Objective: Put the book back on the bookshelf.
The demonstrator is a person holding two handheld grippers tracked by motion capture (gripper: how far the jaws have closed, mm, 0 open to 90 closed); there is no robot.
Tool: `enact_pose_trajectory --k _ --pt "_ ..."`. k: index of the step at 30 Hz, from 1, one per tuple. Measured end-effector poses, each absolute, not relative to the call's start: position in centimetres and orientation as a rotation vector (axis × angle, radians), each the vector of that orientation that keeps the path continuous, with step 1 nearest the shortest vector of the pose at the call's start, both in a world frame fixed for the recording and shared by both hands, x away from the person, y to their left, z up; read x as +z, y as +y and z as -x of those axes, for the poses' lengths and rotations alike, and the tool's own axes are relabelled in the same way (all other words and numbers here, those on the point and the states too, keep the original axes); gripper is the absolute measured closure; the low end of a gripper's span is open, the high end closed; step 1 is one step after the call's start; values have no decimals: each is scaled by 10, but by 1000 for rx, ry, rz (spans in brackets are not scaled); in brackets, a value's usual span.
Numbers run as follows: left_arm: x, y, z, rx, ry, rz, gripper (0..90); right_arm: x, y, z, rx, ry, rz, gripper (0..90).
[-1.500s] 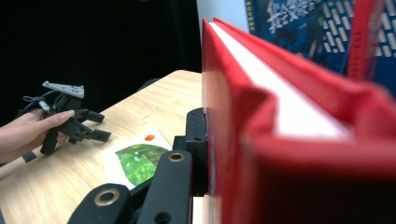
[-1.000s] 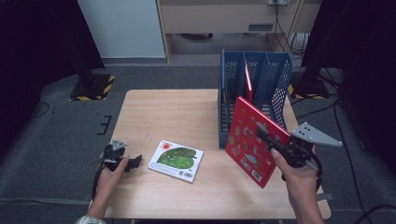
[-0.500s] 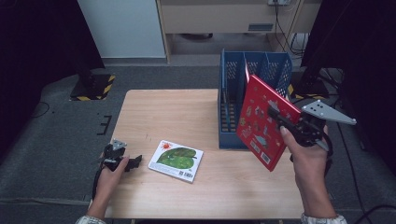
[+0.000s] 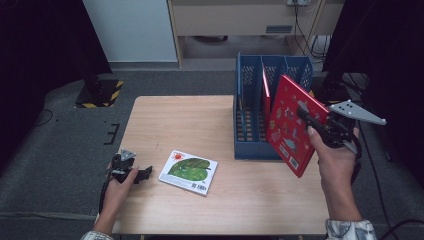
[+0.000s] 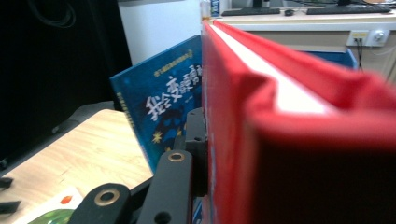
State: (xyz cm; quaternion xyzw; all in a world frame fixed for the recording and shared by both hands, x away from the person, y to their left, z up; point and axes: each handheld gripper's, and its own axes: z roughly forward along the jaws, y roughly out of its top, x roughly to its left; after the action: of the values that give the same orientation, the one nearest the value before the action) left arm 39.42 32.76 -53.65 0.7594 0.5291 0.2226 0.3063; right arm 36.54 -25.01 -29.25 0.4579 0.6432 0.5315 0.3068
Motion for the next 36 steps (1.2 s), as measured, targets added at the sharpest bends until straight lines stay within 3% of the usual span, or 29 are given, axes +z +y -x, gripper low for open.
enact_pose_trajectory --k 36 --pt "-537 325 -395 583 1391 -2013 11 -297 -234 -442 1256 1628 -1296 796"
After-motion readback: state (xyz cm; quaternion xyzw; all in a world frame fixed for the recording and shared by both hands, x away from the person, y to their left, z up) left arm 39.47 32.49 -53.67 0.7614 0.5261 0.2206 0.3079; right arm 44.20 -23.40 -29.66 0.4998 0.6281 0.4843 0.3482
